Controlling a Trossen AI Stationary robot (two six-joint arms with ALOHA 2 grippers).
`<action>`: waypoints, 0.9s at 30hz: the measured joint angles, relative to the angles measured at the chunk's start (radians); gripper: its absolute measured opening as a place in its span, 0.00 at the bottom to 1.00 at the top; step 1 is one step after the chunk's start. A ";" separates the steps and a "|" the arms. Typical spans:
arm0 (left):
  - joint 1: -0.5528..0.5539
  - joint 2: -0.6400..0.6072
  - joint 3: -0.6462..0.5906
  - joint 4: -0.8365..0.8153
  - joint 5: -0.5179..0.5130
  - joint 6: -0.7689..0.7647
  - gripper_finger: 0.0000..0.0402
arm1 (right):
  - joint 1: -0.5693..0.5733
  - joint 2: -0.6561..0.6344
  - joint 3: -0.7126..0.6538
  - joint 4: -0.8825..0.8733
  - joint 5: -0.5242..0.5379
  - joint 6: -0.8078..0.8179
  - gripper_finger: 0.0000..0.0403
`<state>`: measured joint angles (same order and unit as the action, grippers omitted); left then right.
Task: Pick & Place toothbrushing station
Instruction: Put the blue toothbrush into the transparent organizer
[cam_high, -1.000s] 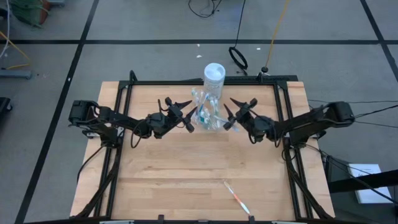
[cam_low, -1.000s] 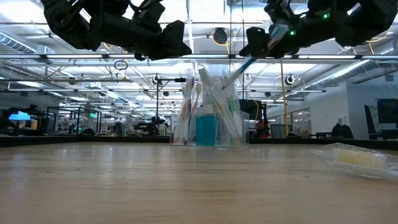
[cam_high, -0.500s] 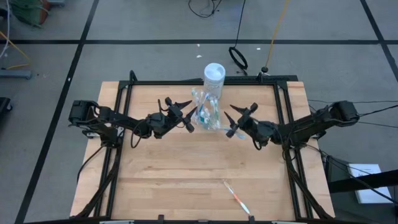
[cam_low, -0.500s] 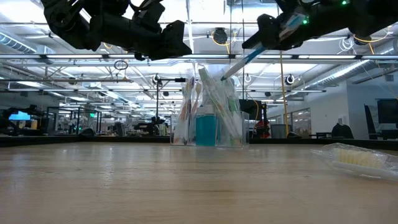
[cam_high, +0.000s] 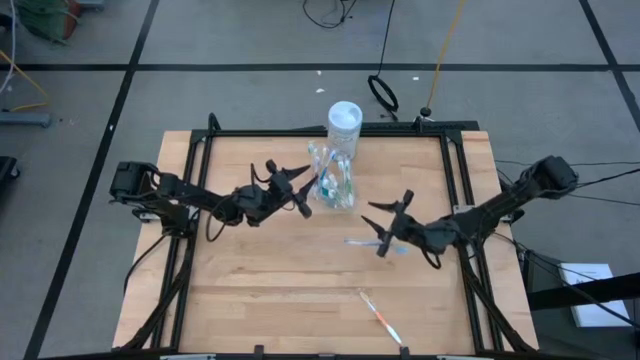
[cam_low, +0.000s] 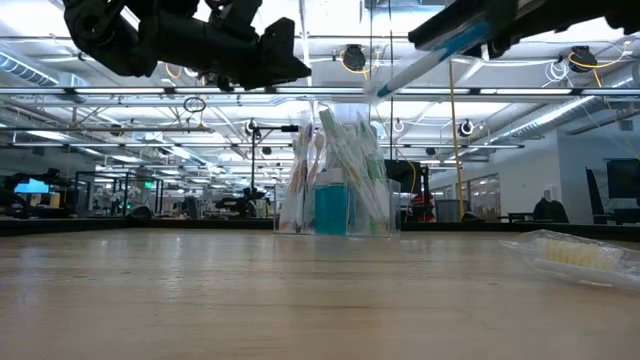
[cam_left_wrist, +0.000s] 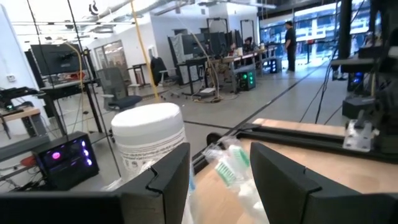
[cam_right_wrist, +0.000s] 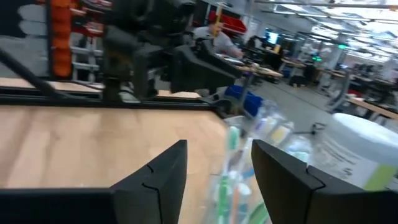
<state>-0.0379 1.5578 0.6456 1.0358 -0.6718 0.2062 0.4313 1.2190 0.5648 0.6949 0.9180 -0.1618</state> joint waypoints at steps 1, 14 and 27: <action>-0.005 0.000 0.000 0.012 0.000 0.000 0.44 | 0.014 0.000 0.000 -0.001 0.000 0.001 0.43; -0.031 0.000 0.000 0.032 0.016 -0.017 0.44 | 0.099 0.000 0.000 -0.042 0.158 -0.030 0.42; -0.031 0.000 0.000 0.042 0.071 -0.032 0.44 | -0.158 0.001 0.000 -0.031 0.174 -0.037 0.42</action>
<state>-0.0689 1.5574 0.6456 1.0782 -0.6010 0.1740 0.2738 1.2195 0.5652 0.6640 1.0925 -0.1989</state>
